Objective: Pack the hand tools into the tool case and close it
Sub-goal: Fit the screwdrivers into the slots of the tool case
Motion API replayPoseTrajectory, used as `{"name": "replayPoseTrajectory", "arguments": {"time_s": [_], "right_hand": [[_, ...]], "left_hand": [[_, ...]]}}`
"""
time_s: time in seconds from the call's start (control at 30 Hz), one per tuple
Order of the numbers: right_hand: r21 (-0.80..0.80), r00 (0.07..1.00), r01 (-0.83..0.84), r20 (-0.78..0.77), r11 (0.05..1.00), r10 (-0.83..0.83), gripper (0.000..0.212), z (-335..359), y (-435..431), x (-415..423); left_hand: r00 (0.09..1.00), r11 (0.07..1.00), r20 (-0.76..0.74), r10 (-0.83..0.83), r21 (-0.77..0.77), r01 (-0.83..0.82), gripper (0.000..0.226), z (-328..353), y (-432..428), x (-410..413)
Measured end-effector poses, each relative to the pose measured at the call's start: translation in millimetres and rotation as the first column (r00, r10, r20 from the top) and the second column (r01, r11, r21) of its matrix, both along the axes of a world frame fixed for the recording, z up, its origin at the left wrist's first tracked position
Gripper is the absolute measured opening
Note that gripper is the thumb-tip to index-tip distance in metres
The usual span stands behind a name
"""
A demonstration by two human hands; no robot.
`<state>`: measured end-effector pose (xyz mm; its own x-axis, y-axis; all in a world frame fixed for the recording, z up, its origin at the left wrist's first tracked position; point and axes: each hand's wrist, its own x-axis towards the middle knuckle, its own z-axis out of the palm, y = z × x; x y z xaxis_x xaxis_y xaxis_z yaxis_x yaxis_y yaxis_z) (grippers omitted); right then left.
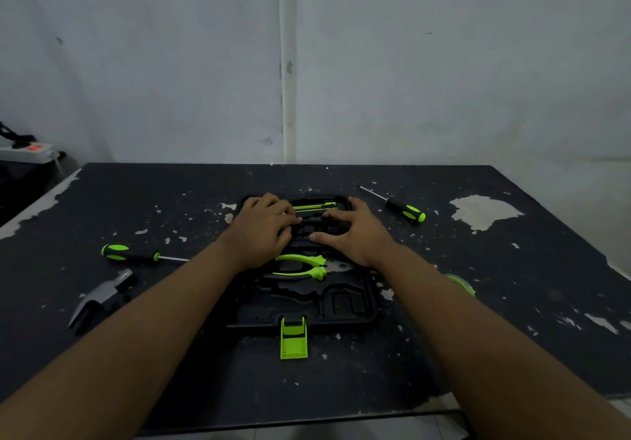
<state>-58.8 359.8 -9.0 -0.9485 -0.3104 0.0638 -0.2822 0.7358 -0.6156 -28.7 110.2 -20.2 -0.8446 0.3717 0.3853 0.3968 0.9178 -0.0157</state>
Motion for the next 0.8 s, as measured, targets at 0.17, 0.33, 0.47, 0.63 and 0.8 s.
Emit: {"name": "replayPoseTrajectory", "arguments": {"time_s": [0.17,0.33,0.47,0.63,0.8], "right_hand": [[0.003,0.998,0.019,-0.053,1.000,-0.019,0.077,-6.9,0.5,0.2],[0.025,0.997,0.044,-0.060,0.999,-0.042,0.084,-7.1,2.2,3.0],[0.052,0.990,0.058,-0.133,0.997,-0.051,0.083,-6.0,2.7,4.7],[0.082,0.965,0.048,-0.262,0.996,-0.025,0.070,-0.1,3.7,2.2],[0.051,0.937,0.055,-0.347,0.997,-0.034,0.049,10.8,11.7,-5.0]], "left_hand": [[0.999,1.000,-0.030,0.015,0.005,-0.014,0.040,-3.9,0.2,2.8],[0.999,1.000,-0.042,0.028,0.016,-0.027,0.043,-6.8,-0.4,1.9],[0.999,0.998,0.019,0.027,0.056,-0.028,0.045,-2.2,-1.0,2.0],[0.995,0.987,0.085,0.058,0.146,-0.070,0.051,10.0,-0.3,0.3],[0.995,0.990,0.035,0.095,0.097,-0.098,0.041,13.1,8.9,-0.8]]}}
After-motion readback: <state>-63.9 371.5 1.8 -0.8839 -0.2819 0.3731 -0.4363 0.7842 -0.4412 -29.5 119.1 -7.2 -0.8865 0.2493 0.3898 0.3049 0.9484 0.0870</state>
